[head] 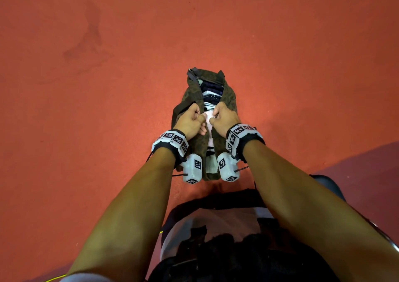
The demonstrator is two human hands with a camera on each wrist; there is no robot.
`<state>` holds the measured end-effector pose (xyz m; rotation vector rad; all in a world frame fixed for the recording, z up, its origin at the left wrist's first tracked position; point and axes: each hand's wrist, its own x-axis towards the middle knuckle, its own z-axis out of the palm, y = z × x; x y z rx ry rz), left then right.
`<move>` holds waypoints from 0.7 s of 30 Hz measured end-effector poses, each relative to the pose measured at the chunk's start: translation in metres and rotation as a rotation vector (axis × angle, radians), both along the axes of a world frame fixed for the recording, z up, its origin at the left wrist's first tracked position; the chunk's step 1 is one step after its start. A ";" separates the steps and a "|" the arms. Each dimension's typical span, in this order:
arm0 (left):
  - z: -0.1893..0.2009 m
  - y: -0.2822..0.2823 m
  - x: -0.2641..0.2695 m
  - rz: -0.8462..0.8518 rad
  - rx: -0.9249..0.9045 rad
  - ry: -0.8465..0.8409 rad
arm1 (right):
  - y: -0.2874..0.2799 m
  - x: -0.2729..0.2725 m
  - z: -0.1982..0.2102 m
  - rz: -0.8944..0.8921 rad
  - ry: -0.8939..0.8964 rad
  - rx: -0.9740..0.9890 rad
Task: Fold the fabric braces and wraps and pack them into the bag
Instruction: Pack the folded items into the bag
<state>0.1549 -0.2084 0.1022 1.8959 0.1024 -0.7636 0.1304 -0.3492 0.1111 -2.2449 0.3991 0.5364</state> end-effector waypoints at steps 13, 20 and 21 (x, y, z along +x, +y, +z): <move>0.017 0.014 -0.009 0.027 -0.064 -0.029 | 0.020 -0.001 0.023 0.044 0.007 0.066; 0.022 0.025 -0.008 0.048 -0.075 0.023 | 0.024 0.002 0.036 -0.019 0.087 0.215; 0.019 0.027 -0.011 0.059 -0.063 0.060 | 0.025 -0.001 0.034 -0.016 0.099 0.220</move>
